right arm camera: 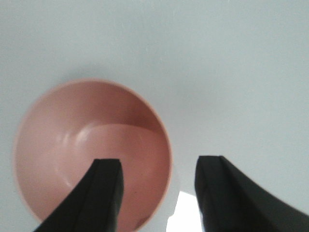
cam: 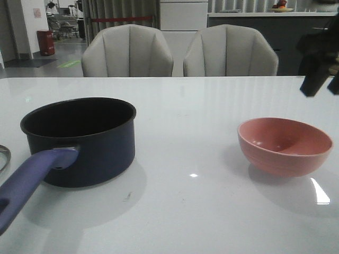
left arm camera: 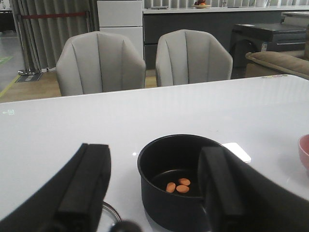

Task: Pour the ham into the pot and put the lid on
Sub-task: 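Release the pink bowl and raise the right gripper away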

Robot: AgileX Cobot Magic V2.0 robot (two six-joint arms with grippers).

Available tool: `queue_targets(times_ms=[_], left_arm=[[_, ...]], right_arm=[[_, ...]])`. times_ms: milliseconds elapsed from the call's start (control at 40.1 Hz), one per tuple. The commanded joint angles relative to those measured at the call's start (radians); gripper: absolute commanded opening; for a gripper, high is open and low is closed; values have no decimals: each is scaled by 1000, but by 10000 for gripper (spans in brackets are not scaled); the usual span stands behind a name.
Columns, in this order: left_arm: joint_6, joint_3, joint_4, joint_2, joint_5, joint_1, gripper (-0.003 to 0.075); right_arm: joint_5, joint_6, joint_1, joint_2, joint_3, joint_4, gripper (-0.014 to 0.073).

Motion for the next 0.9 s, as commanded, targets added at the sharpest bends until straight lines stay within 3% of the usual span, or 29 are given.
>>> queue_targets(times_ms=[0,250,874], left_arm=[[0,-25,-8,9,-78,-9,435],[0,-25,-8,9,-80,-9,435],[0,-25,-8,9,-80,-9,435]], right_arm=[[-27,-20,0,-150,-31,41,452],[-113,-21,6,-384,51,108,452],[-841,-82,340,-1076,751,36,452]])
